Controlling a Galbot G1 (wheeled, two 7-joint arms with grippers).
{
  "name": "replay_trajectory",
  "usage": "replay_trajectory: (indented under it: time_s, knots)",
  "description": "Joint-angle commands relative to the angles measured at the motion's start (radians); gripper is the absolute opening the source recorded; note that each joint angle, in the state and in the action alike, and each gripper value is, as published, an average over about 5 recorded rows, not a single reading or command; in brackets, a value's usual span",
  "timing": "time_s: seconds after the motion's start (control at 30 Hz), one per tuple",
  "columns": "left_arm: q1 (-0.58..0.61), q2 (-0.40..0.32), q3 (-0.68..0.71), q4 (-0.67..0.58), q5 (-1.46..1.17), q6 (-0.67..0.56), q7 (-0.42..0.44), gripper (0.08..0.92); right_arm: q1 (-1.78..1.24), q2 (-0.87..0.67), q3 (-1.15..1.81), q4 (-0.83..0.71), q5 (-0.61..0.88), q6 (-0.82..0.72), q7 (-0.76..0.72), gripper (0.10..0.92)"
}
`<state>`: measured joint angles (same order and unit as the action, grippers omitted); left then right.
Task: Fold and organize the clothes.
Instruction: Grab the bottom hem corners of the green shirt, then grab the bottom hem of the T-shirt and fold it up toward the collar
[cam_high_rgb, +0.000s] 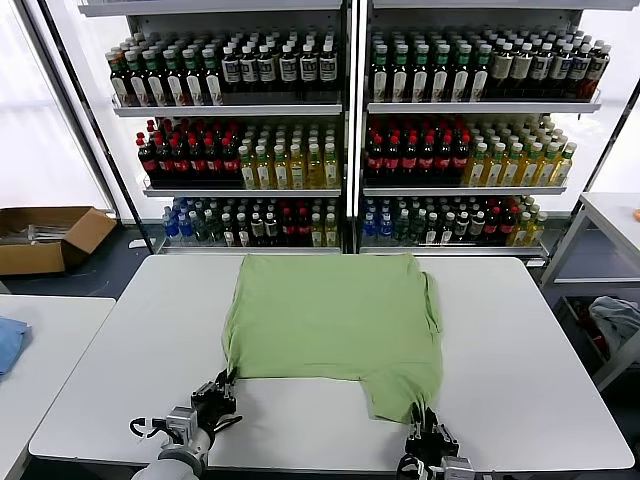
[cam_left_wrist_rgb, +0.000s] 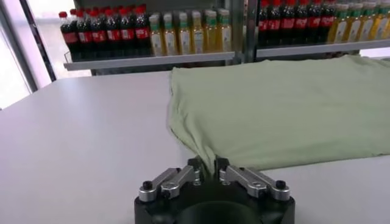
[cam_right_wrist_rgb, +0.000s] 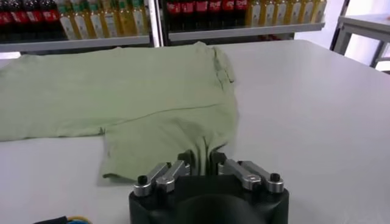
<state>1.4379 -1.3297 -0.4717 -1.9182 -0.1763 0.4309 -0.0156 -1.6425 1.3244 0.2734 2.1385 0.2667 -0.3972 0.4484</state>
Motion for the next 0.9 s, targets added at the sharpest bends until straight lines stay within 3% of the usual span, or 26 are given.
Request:
replay_trajectory:
  time_s: [0.03, 0.47, 0.9]
  knots:
    - [0.000, -0.005, 0.005, 0.003, 0.001, -0.017, -0.001, 0.109, -0.003, 0.000, 0.001, 0.016, -0.013, 0.016, -0.019, 0.114]
    - [-0.062, -0.024, 0.014, -0.036, -0.026, -0.156, -0.023, 0.083, 0.118, -0.023, 0.054, 0.094, -0.064, 0.094, -0.127, 0.114]
    - [-0.253, -0.026, 0.052, 0.097, -0.069, -0.173, -0.043, 0.083, 0.430, -0.040, 0.079, -0.157, -0.062, 0.089, -0.141, 0.114]
